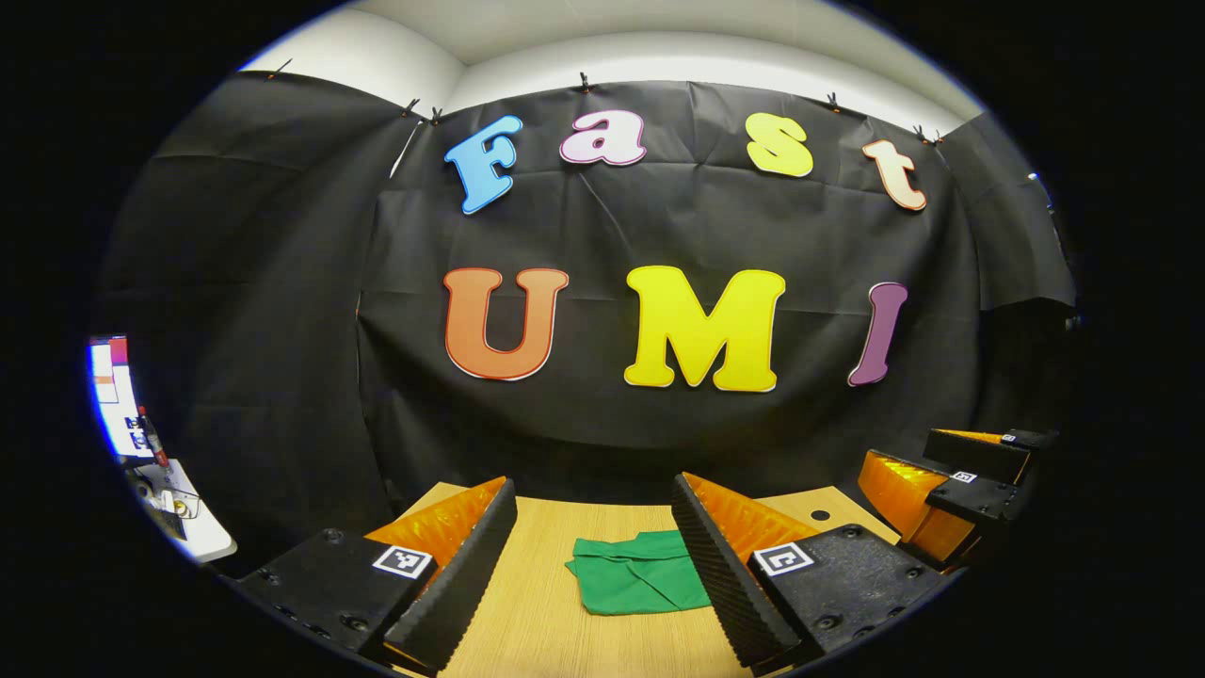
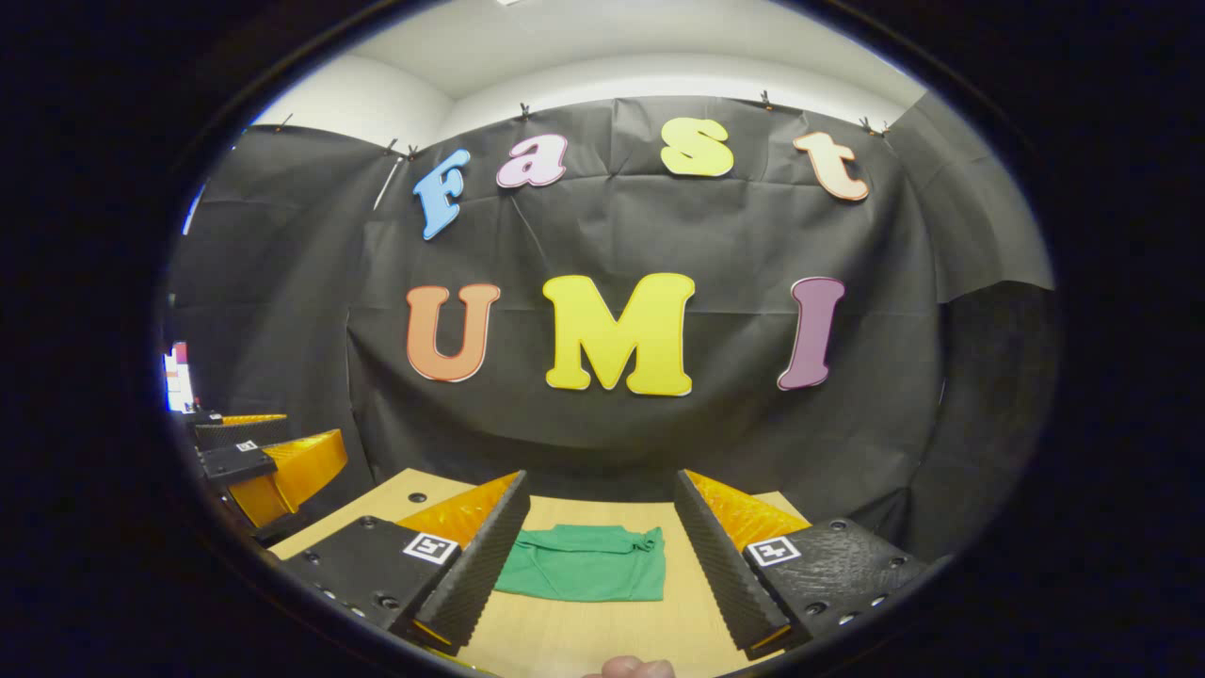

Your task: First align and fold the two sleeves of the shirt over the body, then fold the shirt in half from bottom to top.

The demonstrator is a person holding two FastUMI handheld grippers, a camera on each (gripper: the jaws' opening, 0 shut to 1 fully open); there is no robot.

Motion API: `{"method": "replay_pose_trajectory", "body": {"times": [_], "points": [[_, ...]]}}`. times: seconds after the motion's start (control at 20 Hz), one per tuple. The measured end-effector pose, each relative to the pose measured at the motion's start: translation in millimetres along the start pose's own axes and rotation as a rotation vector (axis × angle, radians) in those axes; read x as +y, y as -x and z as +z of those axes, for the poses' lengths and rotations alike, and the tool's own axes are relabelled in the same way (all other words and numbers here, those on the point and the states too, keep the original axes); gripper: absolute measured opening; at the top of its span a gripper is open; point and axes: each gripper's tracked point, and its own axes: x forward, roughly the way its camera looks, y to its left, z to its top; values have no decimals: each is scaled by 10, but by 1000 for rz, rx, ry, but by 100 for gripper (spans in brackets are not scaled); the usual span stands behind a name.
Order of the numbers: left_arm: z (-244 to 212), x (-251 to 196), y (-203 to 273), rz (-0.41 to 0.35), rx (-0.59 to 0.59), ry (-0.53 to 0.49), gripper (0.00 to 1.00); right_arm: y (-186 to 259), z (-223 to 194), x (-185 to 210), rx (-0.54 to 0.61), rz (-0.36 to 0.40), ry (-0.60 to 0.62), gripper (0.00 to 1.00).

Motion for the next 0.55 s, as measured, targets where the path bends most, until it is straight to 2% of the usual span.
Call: {"method": "replay_pose_trajectory", "body": {"times": [0.55], "points": [[42,-54,-59,-14,-16,-7,100,-112,42,48,-10,13,19,95]]}}
